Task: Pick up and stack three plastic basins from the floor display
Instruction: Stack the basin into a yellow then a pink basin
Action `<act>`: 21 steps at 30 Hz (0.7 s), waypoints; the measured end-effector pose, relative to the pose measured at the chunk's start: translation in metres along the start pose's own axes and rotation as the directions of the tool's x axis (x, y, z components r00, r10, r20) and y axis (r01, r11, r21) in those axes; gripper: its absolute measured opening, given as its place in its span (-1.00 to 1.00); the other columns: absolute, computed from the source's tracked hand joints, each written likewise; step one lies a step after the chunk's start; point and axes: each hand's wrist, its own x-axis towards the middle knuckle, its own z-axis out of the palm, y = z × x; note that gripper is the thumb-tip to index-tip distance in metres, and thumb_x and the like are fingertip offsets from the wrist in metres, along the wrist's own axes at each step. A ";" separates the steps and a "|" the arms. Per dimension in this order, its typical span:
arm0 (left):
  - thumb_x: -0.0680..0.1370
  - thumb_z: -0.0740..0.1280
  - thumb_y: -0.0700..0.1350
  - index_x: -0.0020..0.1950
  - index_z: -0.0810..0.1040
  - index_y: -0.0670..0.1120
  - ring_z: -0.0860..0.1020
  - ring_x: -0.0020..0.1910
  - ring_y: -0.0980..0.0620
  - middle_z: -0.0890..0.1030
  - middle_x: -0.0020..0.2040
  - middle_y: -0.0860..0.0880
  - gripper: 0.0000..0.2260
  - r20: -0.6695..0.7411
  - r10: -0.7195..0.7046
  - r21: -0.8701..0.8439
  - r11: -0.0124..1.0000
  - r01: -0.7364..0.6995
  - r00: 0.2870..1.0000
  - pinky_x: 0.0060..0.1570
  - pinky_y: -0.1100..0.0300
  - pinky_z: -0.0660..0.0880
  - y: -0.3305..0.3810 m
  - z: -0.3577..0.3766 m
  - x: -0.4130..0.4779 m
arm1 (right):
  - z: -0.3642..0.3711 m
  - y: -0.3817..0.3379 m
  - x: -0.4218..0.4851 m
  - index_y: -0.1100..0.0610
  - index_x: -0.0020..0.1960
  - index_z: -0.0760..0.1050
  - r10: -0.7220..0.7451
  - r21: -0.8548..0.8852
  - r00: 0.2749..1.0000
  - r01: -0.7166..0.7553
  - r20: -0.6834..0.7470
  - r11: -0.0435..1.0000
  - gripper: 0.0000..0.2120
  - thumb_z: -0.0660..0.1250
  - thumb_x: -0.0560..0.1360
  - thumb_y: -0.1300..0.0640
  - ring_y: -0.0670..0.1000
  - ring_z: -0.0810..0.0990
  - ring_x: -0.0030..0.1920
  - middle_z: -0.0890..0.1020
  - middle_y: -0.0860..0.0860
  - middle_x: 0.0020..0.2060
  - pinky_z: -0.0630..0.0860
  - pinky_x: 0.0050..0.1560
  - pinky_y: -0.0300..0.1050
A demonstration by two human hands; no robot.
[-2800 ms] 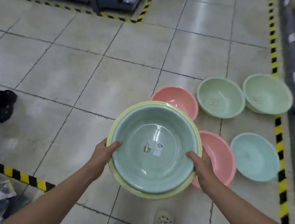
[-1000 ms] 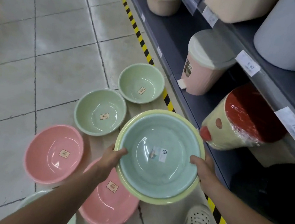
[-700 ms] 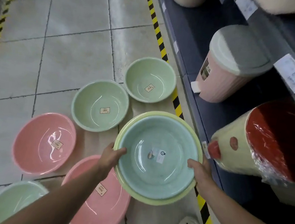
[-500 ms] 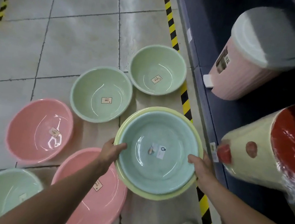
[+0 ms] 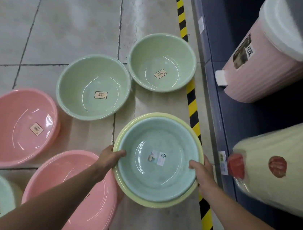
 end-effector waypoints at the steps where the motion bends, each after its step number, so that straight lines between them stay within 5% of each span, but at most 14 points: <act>1: 0.31 0.37 -0.07 0.11 0.62 -0.14 0.70 -0.16 -0.13 0.72 -0.04 -0.19 -0.61 0.006 -0.001 -0.004 1.000 0.001 1.000 -0.31 0.16 0.60 -0.001 0.004 0.003 | -0.001 0.004 0.004 0.08 0.16 0.56 0.002 0.001 1.000 -0.002 -0.009 1.000 -0.60 0.28 0.42 0.43 0.11 0.65 -0.13 0.67 0.13 -0.06 0.55 -0.30 -0.13; 7: 0.34 0.38 -0.10 0.08 0.64 -0.10 0.71 -0.04 -0.22 0.74 -0.03 -0.19 -0.68 0.072 0.013 0.006 1.000 -0.013 0.997 0.03 -0.15 0.65 -0.017 0.022 0.026 | -0.014 0.026 0.025 0.05 0.22 0.54 0.052 0.044 0.997 -0.049 -0.052 0.998 -0.58 0.28 0.43 0.39 0.13 0.63 -0.09 0.65 0.11 -0.04 0.55 -0.21 -0.08; 11: 0.37 0.37 -0.10 0.13 0.63 -0.09 0.70 -0.01 -0.22 0.73 -0.01 -0.18 -0.67 0.089 0.024 -0.005 1.000 -0.024 0.996 0.03 -0.17 0.65 -0.024 0.036 0.036 | -0.024 0.039 0.038 -0.04 0.10 0.56 0.081 0.092 0.994 -0.074 -0.075 0.993 -0.62 0.30 0.44 0.37 0.15 0.64 -0.05 0.66 0.10 -0.02 0.57 -0.14 -0.03; 21: 0.38 0.42 -0.09 0.20 0.58 -0.01 0.70 0.00 -0.17 0.72 0.04 -0.14 -0.62 0.121 0.044 -0.088 0.996 -0.034 0.992 -0.07 -0.05 0.65 -0.029 0.056 0.046 | -0.040 0.054 0.061 0.12 0.21 0.63 0.067 0.189 0.997 -0.058 -0.043 0.980 -0.59 0.44 0.36 0.26 0.26 0.71 0.04 0.73 0.19 0.03 0.66 0.02 0.18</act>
